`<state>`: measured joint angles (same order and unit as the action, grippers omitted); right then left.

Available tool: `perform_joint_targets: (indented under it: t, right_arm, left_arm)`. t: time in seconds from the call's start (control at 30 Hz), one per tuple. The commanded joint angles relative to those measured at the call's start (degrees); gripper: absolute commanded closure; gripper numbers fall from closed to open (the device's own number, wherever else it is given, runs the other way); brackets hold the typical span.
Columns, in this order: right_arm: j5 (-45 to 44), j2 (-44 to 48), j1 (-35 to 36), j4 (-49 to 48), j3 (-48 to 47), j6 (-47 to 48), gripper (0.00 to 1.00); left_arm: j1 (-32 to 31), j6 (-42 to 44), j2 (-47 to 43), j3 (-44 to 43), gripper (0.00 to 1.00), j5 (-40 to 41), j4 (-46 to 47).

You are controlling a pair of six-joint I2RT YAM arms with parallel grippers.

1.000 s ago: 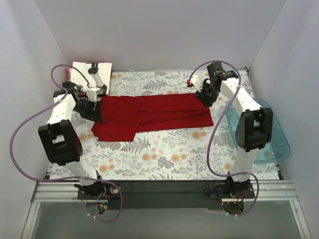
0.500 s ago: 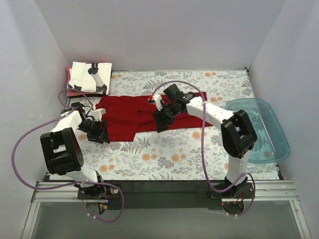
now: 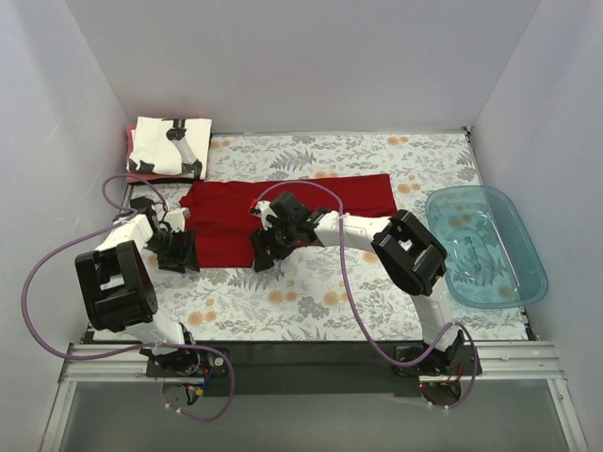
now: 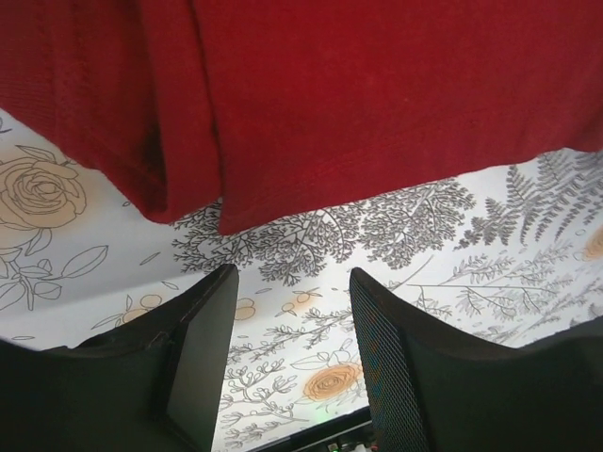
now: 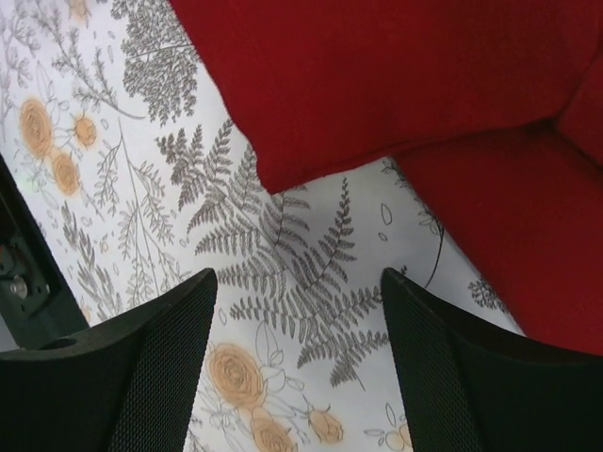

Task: Fold and stack the t-shirts
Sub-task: Fold the tshirt

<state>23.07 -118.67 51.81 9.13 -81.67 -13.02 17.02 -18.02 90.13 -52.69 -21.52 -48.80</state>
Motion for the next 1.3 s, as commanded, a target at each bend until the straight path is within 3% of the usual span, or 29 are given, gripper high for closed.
perform_joint_targets:
  t: [0.0,0.27,0.57,0.87,0.93,1.1,1.17,1.2,1.27]
  right_arm:
    - [-5.6,-1.4,1.4,-6.5,-0.2,-8.2,0.22]
    - [-9.5,-5.5,2.9,-7.7,-0.7,-14.9,0.22]
    - [-7.8,-8.1,4.7,-8.6,0.1,-19.8,0.36]
    - [-7.5,-8.1,4.7,-10.1,1.6,-19.9,0.47]
    - [-8.0,-8.1,4.6,-10.1,1.6,-19.9,0.55]
    - [-8.0,-6.9,4.0,-10.1,1.3,-18.5,0.74]
    - [-8.0,-6.8,3.7,-10.3,0.2,-16.3,0.91]
    - [-8.1,-6.9,3.6,-10.3,-0.3,-15.5,0.97]
    - [-8.2,-6.8,3.1,-10.4,-1.6,-13.4,0.99]
  left_arm:
    - [0.2,-1.0,-1.2,1.6,0.50,2.5,4.3]
    - [0.3,-2.3,0.2,2.7,0.50,4.4,9.4]
    - [0.1,-1.7,-0.7,5.3,0.51,3.8,11.7]
    - [-0.3,-2.0,1.4,5.8,0.64,-1.0,13.0]
    - [-0.7,-1.9,1.9,5.4,0.68,-1.3,12.8]
    - [-0.8,-1.8,0.4,4.1,0.92,-2.1,10.0]
    - [-0.8,-2.2,-0.6,3.6,1.00,-2.0,8.7]
    - [-0.8,-2.9,-0.9,3.4,1.00,-1.6,8.5]
    - [-0.8,-2.7,-1.7,1.8,1.00,-2.2,6.4]
